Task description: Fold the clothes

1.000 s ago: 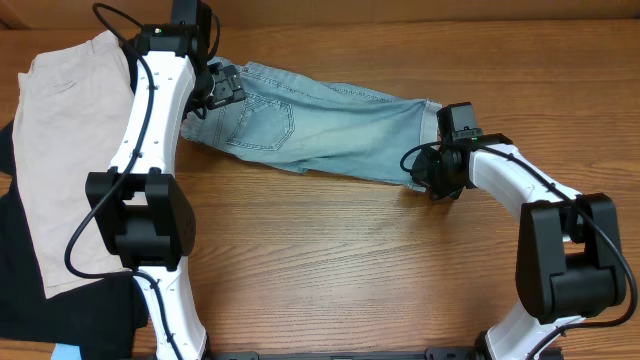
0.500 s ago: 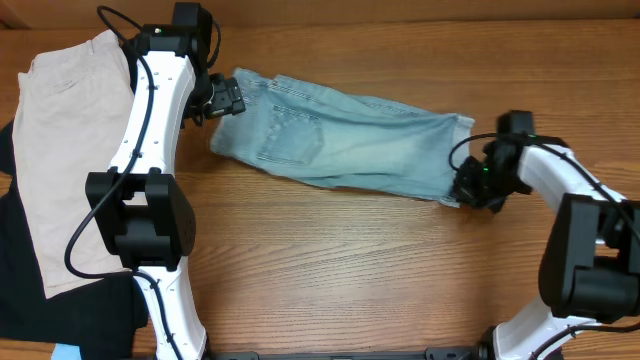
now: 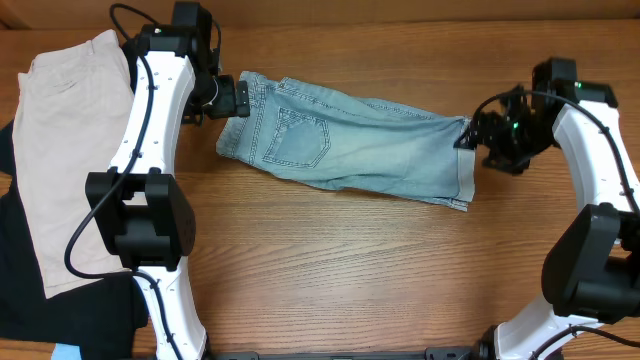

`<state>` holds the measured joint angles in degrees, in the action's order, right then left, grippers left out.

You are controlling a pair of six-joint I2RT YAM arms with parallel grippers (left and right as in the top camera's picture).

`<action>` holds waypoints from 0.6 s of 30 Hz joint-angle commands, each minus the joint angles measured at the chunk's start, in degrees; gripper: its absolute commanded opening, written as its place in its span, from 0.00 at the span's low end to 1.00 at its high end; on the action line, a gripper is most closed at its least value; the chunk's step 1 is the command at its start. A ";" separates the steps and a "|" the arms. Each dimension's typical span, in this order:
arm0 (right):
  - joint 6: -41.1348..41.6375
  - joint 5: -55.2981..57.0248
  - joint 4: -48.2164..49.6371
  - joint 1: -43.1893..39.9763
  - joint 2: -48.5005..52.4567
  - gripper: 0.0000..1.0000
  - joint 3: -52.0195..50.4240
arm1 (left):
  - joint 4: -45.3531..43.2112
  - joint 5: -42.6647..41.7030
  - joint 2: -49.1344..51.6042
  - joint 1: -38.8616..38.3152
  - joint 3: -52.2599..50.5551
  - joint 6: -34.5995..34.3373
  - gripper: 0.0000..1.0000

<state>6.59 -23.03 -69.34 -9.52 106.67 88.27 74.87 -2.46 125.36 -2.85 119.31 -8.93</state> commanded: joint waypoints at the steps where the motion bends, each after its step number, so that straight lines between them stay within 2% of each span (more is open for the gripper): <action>1: -3.67 -1.09 -0.37 1.81 -0.81 0.77 2.14 | -0.92 -4.02 0.57 0.76 0.72 7.06 1.00; 5: -3.63 -1.18 0.92 3.58 -0.79 0.78 2.12 | -3.43 -4.26 2.38 1.31 0.72 11.69 1.00; 10: -3.63 -1.05 3.45 6.75 -0.79 0.78 1.84 | -8.72 -11.19 6.23 1.66 0.72 22.16 1.00; 18: -3.39 0.52 4.09 8.61 -0.79 0.78 1.79 | -14.32 -11.15 11.17 1.70 0.72 22.93 1.00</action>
<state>3.57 -23.46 -65.41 -0.69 106.67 89.47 61.25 -11.86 135.74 -1.61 119.31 11.33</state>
